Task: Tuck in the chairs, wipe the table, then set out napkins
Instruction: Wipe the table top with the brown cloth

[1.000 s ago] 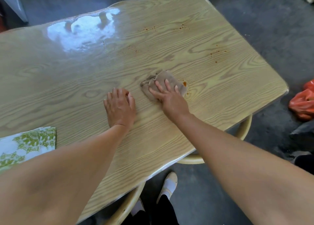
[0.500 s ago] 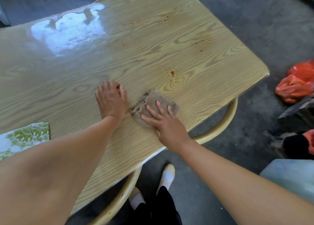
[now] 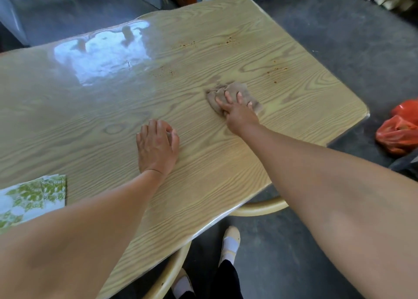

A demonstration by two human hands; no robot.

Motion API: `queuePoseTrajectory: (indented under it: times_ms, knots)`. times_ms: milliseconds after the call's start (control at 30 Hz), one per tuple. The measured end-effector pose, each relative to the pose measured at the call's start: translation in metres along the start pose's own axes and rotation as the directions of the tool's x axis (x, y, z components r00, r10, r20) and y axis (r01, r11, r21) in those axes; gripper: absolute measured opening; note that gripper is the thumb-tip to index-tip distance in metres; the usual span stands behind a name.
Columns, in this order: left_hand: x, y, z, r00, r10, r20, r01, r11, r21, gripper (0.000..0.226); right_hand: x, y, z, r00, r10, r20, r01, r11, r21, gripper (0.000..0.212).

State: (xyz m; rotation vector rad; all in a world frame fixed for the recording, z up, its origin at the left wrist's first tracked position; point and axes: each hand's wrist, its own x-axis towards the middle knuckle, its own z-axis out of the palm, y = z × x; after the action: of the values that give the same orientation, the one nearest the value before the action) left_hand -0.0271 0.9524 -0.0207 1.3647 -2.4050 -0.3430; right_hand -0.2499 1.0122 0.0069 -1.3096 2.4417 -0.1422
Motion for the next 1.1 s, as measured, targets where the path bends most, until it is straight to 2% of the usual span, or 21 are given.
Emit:
queuePoseTrajectory:
  times_ms: [100, 167, 300, 400, 467, 633, 733, 833, 900, 967, 1100]
  knots:
    - [0.001, 0.001, 0.000, 0.999, 0.033, 0.003, -0.033, 0.999, 0.014, 0.024, 0.013, -0.007, -0.002, 0.999, 0.045, 0.015, -0.046, 0.999, 0.011, 0.064]
    - [0.000, 0.001, -0.001, 0.999, 0.042, 0.007, -0.042, 0.999, 0.021, 0.025, 0.002, -0.017, 0.004, 1.000, 0.020, -0.006, -0.020, 1.000, 0.020, 0.064]
    - [0.000, 0.003, -0.002, 0.999, 0.034, 0.007, -0.034, 0.999, 0.038, 0.024, -0.057, -0.033, 0.026, 0.974, -0.219, -0.052, 0.221, 0.975, 0.034, 0.066]
    - [0.000, 0.004, -0.003, 1.000, 0.027, 0.012, -0.028, 0.999, 0.043, 0.027, -0.088, -0.018, 0.030, 0.952, -0.306, -0.022, 0.306, 0.948, 0.085, 0.062]
    - [0.001, 0.005, -0.002, 0.999, 0.011, 0.033, -0.014, 0.998, 0.067, 0.024, -0.090, 0.000, 0.027, 0.960, -0.277, -0.041, 0.280, 0.956, 0.088, 0.058]
    - [0.021, 0.023, 0.005, 0.988, -0.114, 0.102, 0.104, 0.990, 0.094, 0.025, -0.044, 0.022, 0.011, 0.995, -0.033, -0.095, 0.037, 0.998, 0.041, 0.055]
    - [0.036, 0.033, 0.011, 0.974, -0.203, 0.099, 0.197, 0.978, 0.073, 0.027, 0.008, 0.016, -0.004, 0.997, 0.054, -0.060, -0.053, 0.998, 0.033, 0.055]
    - [0.052, 0.042, 0.016, 0.960, -0.267, 0.081, 0.263, 0.963, 0.056, 0.027, 0.039, 0.002, -0.010, 0.997, 0.075, -0.024, -0.074, 0.997, 0.023, 0.058]
    - [0.062, 0.050, 0.019, 0.950, -0.294, 0.102, 0.290, 0.955, 0.057, 0.028, 0.033, -0.006, -0.007, 1.000, 0.003, -0.029, -0.002, 1.000, 0.018, 0.058]
    - [0.070, 0.060, 0.022, 0.935, -0.329, 0.133, 0.321, 0.944, 0.078, 0.029, 0.010, -0.010, 0.001, 0.986, -0.158, -0.046, 0.159, 0.987, 0.021, 0.055]
    - [0.078, 0.077, 0.022, 0.890, -0.430, 0.150, 0.415, 0.901, 0.123, 0.026, -0.031, 0.018, 0.002, 0.907, -0.420, 0.002, 0.420, 0.907, 0.044, 0.057]
